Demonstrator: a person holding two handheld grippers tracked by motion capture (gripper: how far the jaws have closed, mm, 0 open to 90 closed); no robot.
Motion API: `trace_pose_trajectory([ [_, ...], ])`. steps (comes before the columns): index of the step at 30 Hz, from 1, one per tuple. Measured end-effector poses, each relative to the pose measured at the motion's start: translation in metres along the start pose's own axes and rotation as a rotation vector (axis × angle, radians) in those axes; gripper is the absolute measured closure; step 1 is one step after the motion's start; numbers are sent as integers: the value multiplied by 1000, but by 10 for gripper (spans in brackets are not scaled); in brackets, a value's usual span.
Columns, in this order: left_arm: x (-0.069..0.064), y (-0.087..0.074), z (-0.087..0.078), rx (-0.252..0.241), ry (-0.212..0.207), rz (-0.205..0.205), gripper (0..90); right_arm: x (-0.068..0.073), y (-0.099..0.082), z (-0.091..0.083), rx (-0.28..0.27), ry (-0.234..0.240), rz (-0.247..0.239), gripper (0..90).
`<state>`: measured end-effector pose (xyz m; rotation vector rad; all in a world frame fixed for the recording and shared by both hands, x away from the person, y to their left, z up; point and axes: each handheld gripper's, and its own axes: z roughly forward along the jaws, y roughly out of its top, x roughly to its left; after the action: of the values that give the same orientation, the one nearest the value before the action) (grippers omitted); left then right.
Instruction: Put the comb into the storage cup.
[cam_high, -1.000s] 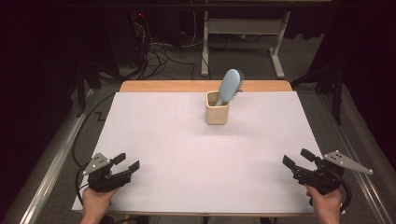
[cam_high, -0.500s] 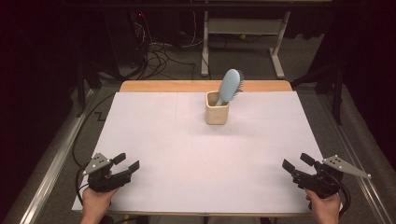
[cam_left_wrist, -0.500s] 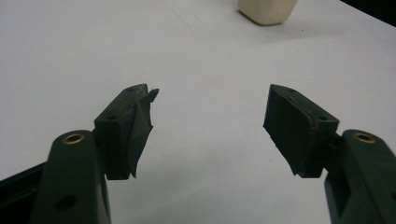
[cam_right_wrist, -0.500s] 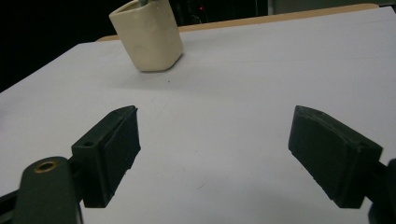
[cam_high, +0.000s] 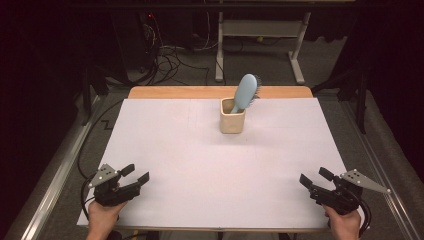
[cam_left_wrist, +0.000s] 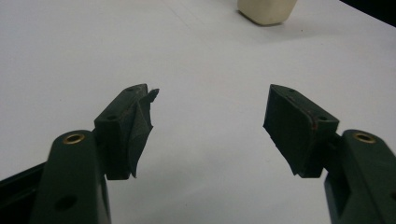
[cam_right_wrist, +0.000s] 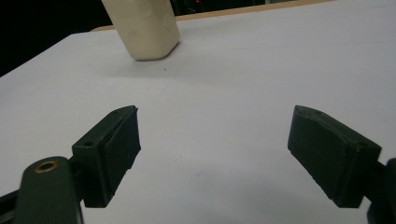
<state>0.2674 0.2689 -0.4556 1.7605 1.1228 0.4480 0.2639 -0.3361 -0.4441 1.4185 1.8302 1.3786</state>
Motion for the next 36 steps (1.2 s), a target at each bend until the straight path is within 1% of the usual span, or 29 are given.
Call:
trace_pose_trajectory([
  [4, 0, 0, 0, 1, -1, 2, 326, 1, -3, 1, 0, 5, 9, 178],
  [14, 0, 0, 0, 1, -1, 3, 326, 1, -9, 2, -1, -4, -4, 178],
  [16, 0, 0, 0, 0, -1, 2, 326, 1, -10, 2, 1, -4, 0, 178],
  [36, 0, 0, 0, 1, -1, 2, 326, 6, -20, 0, 14, -15, -34, 177],
])
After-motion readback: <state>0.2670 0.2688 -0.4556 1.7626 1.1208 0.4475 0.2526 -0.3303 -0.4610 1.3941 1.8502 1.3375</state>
